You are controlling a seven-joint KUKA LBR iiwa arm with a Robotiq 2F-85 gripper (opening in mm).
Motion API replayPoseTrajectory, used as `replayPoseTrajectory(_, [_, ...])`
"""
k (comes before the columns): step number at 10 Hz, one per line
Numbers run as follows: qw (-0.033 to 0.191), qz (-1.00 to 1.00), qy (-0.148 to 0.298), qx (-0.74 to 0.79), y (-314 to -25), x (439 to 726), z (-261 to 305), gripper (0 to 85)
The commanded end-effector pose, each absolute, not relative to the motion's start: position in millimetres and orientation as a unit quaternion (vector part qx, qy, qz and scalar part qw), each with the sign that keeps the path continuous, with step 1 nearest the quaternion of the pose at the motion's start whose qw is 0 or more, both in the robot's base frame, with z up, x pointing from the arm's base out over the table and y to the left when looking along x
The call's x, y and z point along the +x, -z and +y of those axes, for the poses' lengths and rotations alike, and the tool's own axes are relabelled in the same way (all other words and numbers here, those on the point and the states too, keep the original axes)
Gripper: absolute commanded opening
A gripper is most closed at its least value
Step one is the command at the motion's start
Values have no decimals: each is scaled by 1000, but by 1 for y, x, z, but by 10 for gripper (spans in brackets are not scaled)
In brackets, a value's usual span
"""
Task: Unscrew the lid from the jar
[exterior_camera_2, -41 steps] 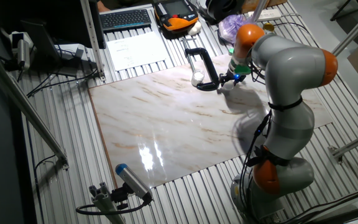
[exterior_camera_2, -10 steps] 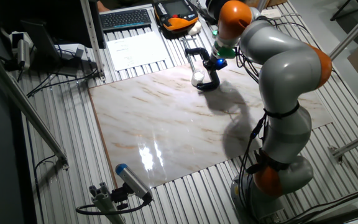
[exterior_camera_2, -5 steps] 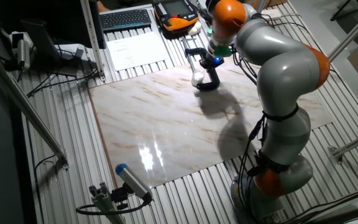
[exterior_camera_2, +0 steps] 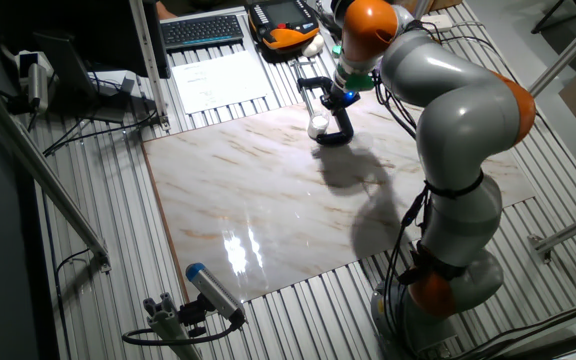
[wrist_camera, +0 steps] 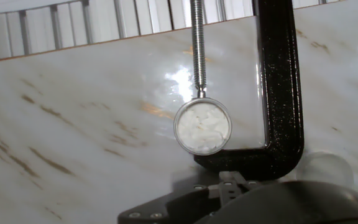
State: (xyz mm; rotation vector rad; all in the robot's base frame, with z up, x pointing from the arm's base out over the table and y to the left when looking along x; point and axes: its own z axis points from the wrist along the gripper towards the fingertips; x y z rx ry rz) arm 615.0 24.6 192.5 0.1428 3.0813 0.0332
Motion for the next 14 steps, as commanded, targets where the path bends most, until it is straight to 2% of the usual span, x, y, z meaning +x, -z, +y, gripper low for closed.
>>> replayPoseTrajectory(1, [29, 999, -4, 46, -199, 615, 29, 0])
replayPoseTrajectory(4, [17, 999, -6, 40, -214, 614, 44, 0])
replayPoseTrajectory(7, [21, 999, -20, 21, -222, 612, 53, 0])
replayPoseTrajectory(14, [35, 999, -2, 11, -234, 609, 70, 0])
